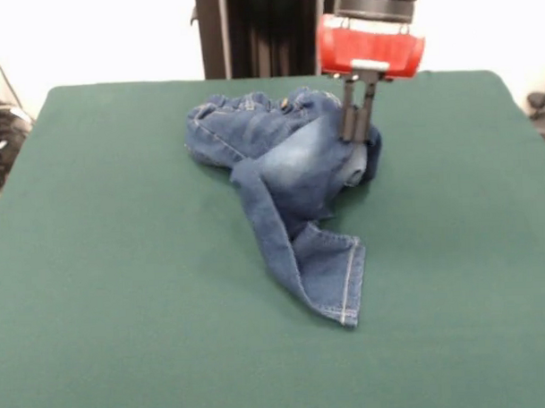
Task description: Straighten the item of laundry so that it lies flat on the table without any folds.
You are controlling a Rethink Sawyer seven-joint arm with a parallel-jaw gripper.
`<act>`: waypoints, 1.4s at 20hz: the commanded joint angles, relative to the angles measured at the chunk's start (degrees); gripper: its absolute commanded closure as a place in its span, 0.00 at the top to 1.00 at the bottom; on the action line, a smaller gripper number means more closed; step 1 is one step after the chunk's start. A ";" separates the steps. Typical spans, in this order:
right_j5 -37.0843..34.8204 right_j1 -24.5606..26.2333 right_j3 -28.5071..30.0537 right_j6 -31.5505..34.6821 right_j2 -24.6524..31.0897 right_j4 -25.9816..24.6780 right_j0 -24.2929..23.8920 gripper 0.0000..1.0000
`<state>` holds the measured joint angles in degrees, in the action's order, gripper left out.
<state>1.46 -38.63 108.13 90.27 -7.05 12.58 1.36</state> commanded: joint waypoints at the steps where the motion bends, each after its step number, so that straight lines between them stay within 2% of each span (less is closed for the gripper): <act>1: -7.60 0.52 5.97 21.04 4.03 8.61 6.12 0.00; 5: -8.69 -0.14 7.35 25.13 4.77 14.97 10.04 0.00; 9: -10.67 0.26 6.26 29.09 1.46 21.20 16.80 0.00; 13: -11.75 1.41 4.46 32.15 -0.59 25.21 21.54 0.00; 16: -15.33 3.27 0.77 32.91 -7.90 25.42 26.66 0.00; 19: -17.31 4.39 -1.19 31.97 -14.14 23.30 28.58 0.00; 21: -16.77 4.83 -1.64 31.15 -15.83 21.73 28.15 0.00; 22: -14.94 6.42 -2.70 29.03 -19.05 20.55 28.77 0.00; 23: -13.57 7.12 -3.69 27.81 -20.46 18.62 28.58 1.00; 26: -13.73 9.19 -6.10 24.68 -24.96 16.19 29.86 1.00; 28: -16.21 10.34 -8.51 22.90 -30.66 13.78 31.61 1.00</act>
<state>-9.05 -35.41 107.19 108.37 -23.96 30.86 31.27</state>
